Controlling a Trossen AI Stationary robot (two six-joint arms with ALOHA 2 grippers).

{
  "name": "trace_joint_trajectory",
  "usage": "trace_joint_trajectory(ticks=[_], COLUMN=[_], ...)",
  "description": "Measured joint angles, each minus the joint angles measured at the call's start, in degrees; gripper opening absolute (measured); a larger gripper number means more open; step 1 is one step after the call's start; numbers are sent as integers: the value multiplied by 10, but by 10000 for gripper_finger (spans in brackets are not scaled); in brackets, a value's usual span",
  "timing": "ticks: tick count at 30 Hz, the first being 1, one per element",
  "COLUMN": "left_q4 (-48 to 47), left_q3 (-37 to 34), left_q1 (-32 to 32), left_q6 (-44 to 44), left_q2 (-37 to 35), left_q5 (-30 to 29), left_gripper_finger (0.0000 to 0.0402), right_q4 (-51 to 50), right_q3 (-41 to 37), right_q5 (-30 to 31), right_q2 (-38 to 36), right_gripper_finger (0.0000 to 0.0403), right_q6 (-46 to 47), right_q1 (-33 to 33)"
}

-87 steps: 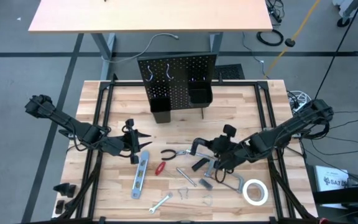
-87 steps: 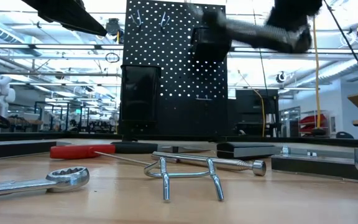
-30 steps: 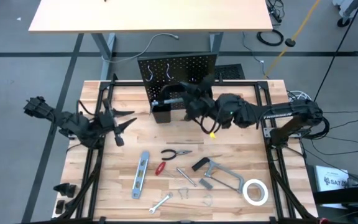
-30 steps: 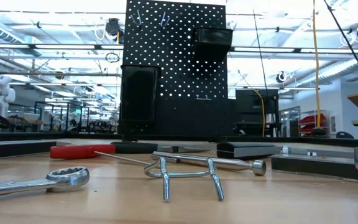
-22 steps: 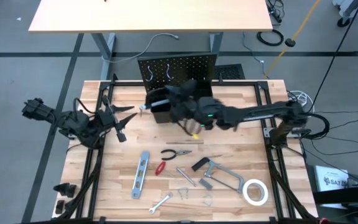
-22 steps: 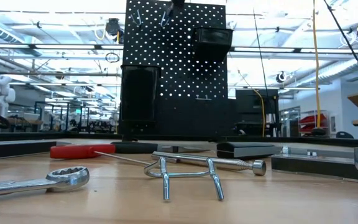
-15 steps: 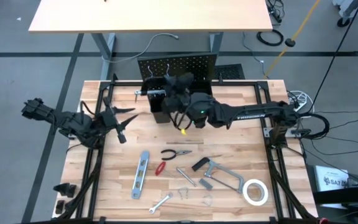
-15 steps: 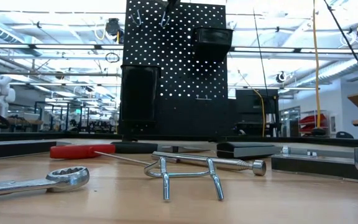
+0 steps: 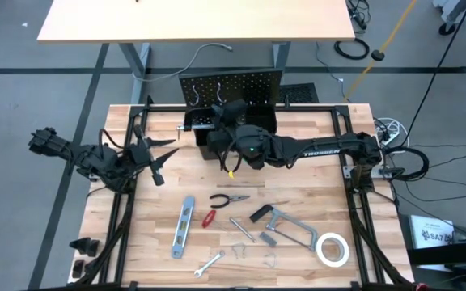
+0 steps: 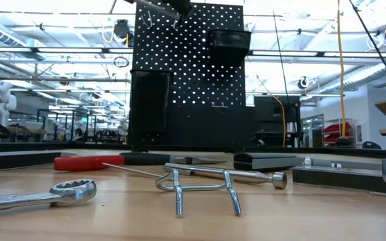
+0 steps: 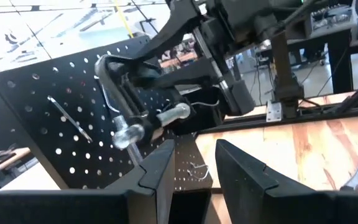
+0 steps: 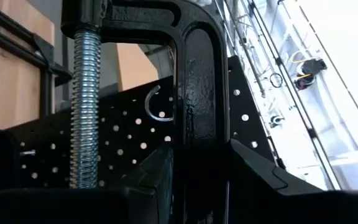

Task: Hang tools onto peg board
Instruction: Hang the clamp on the pegboard

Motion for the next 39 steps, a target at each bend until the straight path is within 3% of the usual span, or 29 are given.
trace_joint_trajectory(ticks=[23,31,39], left_q4=[12,-14,-15], left_q3=[0,0,0], left_q1=[0,0,0], left_q6=[-30,-31,-30], left_q2=[25,25,25], left_q5=[41,-4,-9], left_gripper_finger=[121,121,121], right_q4=[-16,-25,-25], right_q3=[0,0,0], right_q5=[-1,-1,-1], right_q2=[-3,-3,-3], right_gripper_finger=[115,115,115], right_q6=[49,49,49], right_q1=[0,0,0])
